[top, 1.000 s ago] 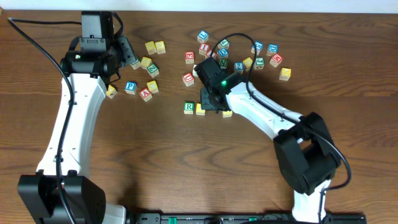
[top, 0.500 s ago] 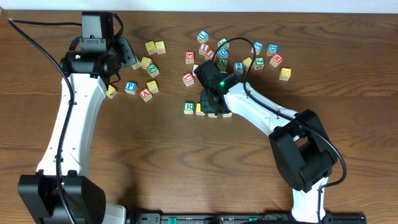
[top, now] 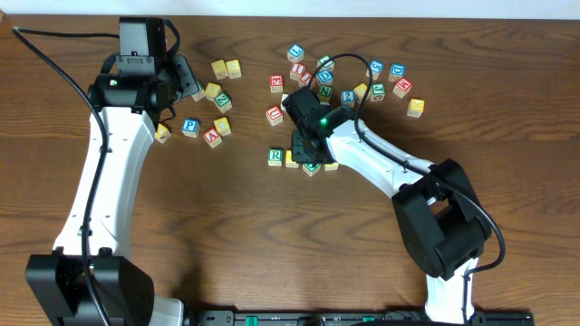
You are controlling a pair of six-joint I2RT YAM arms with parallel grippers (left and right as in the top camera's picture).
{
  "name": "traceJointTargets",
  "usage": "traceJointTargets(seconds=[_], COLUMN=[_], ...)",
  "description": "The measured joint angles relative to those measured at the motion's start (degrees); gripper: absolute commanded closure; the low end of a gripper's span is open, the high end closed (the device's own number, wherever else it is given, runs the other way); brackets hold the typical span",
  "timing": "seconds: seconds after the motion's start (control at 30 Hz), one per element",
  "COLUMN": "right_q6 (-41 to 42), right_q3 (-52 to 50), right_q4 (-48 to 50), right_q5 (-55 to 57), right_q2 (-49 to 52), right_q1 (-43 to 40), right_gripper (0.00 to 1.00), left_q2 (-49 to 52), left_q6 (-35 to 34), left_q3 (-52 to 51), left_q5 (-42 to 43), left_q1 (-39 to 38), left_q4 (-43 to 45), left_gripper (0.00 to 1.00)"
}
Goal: Spell out ROBOT
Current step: 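Place the green B block between the two yellow O blocks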
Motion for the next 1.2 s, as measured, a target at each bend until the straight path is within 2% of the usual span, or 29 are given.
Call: traceJointTargets(seconds=[0.2,0.37,0.5,0.67,0.7,0.77,1.2], right_q6=[-2.7,-4.6,-4.9,-7.2,-7.5,-8.1,-5.3], right_q3=[8.5,13.6,13.7,13.6,13.6,13.4,2.5], right_q4=[-7.4,-15.9,-20.3,-21.1,-21.5,-22.4,-16.4], right_q5=[-0.1,-0.5,-0.6,-3.3,-3.8,-4.7,-4.4], right_q2=[0.0,-1.2,-1.6,-1.6,-1.6,-1.6,-1.6], right_q1=[-0.2,-1.2,-2.4,-3.0,-3.0,-2.9,0.5], right_gripper=[0.66,0.81,0.82,0.83,0.86,0.99,0.99], left_q2=[0.0,0.0,0.0,0.0,0.0,0.0,0.0], left_q6=[0.0,0.0,0.0,0.0,0.0,0.0,0.0], left_q3=[0.0,0.0,0.0,0.0,0.0,0.0,0.0], left_q5=[0.0,0.0,0.0,0.0,0.0,0.0,0.0], left_q1=[0.0,0.0,0.0,0.0,0.0,0.0,0.0], left_q4=[0.0,0.0,0.0,0.0,0.0,0.0,0.0], left_gripper=[0.52,0.51,0.52,0.51,0.51,0.51,0.51])
